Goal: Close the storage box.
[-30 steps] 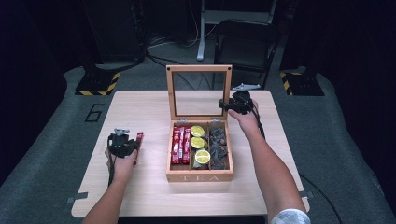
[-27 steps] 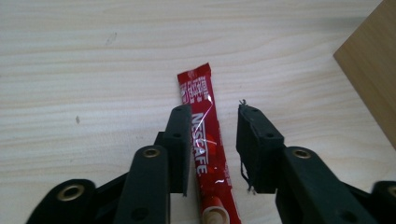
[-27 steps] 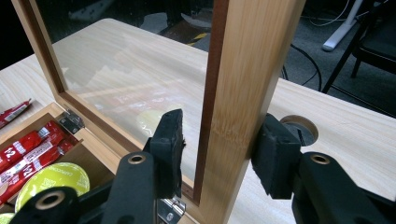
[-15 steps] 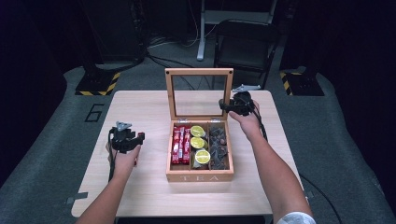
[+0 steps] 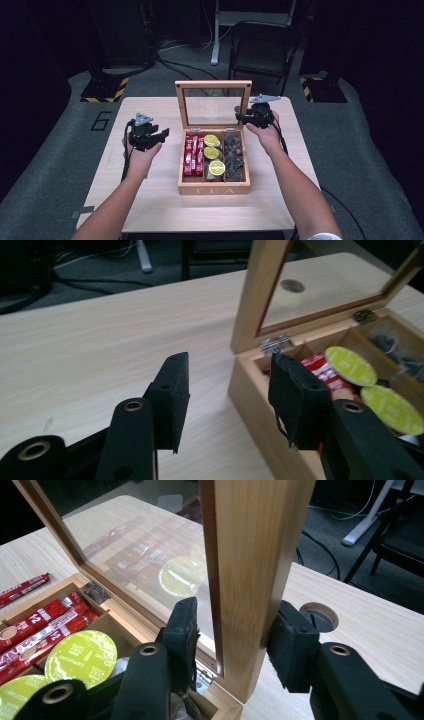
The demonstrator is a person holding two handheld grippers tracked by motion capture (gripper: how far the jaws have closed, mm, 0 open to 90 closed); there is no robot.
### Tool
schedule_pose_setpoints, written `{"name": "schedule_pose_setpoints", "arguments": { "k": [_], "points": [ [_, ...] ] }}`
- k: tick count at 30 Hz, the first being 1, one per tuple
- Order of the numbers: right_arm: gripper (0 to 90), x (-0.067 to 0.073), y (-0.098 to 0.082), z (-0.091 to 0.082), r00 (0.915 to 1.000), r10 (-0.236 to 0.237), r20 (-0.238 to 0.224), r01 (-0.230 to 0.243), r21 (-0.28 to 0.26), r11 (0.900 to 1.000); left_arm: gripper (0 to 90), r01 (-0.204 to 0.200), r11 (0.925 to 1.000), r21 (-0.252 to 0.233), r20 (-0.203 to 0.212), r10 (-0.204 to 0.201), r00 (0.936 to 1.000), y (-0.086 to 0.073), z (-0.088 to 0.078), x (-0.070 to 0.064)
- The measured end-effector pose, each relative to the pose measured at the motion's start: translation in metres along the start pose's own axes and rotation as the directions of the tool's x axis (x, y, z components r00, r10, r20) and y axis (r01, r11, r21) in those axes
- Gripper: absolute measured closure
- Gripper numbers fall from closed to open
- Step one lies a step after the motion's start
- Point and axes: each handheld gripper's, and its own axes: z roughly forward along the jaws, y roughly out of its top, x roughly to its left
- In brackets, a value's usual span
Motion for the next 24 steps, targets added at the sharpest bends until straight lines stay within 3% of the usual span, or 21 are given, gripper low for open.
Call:
{"name": "schedule_pose_setpoints", "arguments": {
  "k": [11, 24],
  "points": [
    [57.0, 0.004, -0.004, -0.006, 0.9999, -0.013, -0.005, 0.013, -0.007, 1.000, 49.5, -0.058, 0.9968, -0.054, 0.036, 0.060, 0.9975, 0.036, -0.003, -0.022],
    [56.4, 0.008, -0.009, -0.009, 0.9997, -0.024, -0.006, 0.024, -0.022, 0.999, 49.5, -0.081, 0.9911, -0.106, 0.060, 0.087, 0.9944, 0.065, -0.010, -0.034]
  ]
}}
